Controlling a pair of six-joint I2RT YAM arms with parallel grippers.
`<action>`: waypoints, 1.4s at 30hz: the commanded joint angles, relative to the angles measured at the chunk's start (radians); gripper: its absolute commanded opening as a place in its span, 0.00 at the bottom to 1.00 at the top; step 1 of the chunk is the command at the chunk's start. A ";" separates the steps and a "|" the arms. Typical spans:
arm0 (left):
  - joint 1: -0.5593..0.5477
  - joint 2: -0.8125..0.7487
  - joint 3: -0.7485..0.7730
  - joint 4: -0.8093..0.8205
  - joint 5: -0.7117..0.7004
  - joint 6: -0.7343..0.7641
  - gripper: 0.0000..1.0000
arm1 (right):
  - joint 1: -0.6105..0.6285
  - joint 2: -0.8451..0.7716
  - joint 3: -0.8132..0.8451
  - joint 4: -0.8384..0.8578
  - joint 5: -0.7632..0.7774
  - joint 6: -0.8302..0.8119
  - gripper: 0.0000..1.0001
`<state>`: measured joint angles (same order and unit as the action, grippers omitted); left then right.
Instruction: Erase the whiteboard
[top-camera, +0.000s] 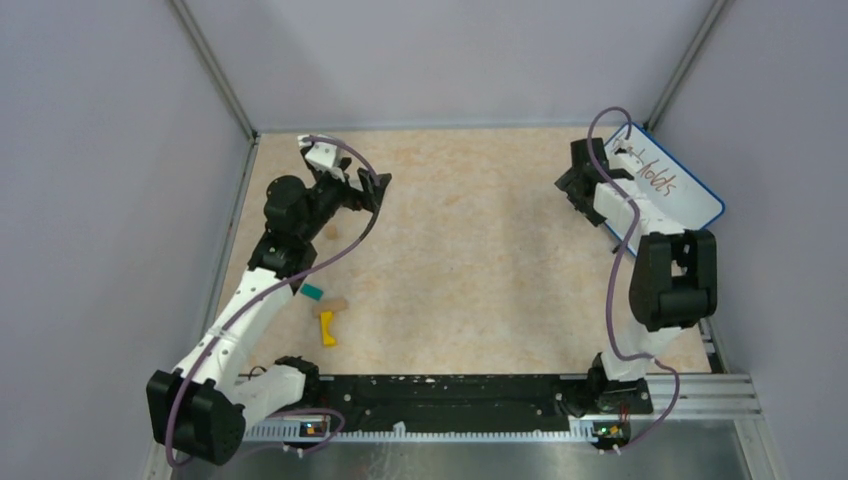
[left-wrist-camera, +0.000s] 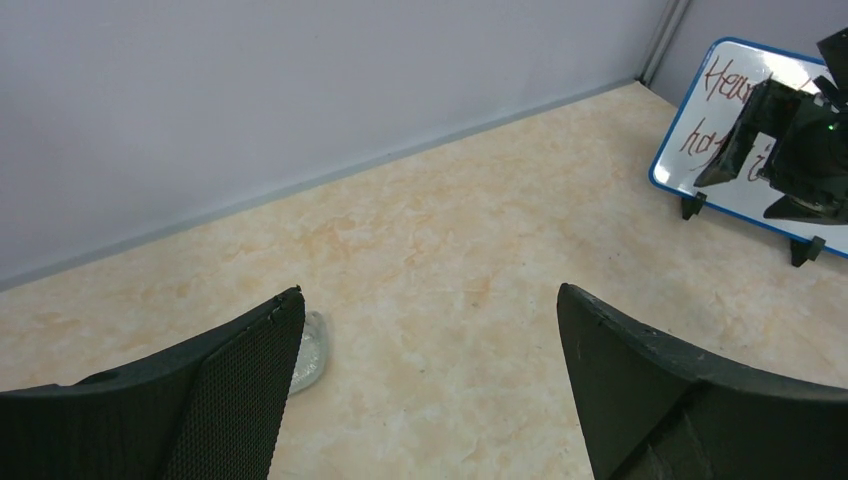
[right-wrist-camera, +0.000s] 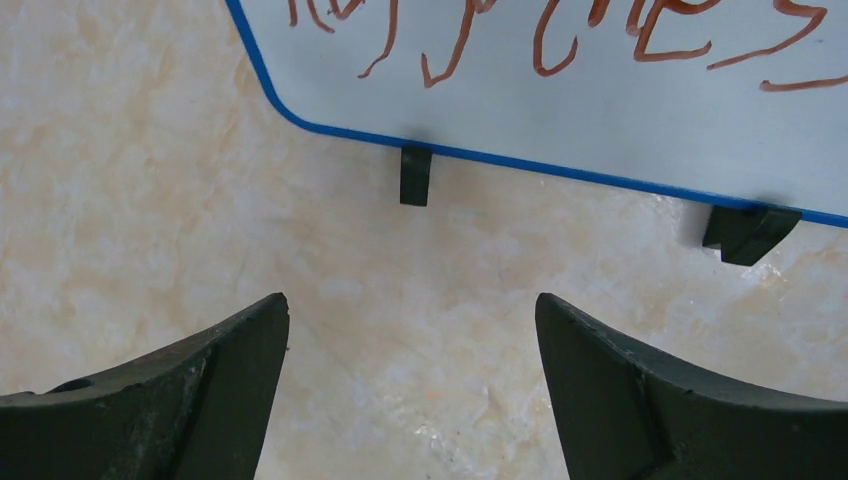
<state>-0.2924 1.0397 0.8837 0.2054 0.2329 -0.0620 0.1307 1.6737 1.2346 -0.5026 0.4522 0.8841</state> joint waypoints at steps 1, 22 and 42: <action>0.005 0.015 0.039 0.017 0.050 -0.028 0.99 | -0.022 0.081 0.113 -0.026 0.076 0.089 0.88; 0.104 0.049 0.025 0.115 0.267 -0.163 0.99 | -0.056 0.362 0.298 -0.037 0.179 0.096 0.61; 0.207 0.131 0.026 0.201 0.427 -0.304 0.99 | -0.058 0.380 0.293 -0.046 0.178 0.123 0.36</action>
<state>-0.1055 1.1629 0.8867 0.3218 0.6041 -0.3161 0.0818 2.0628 1.5261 -0.5831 0.6300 0.9894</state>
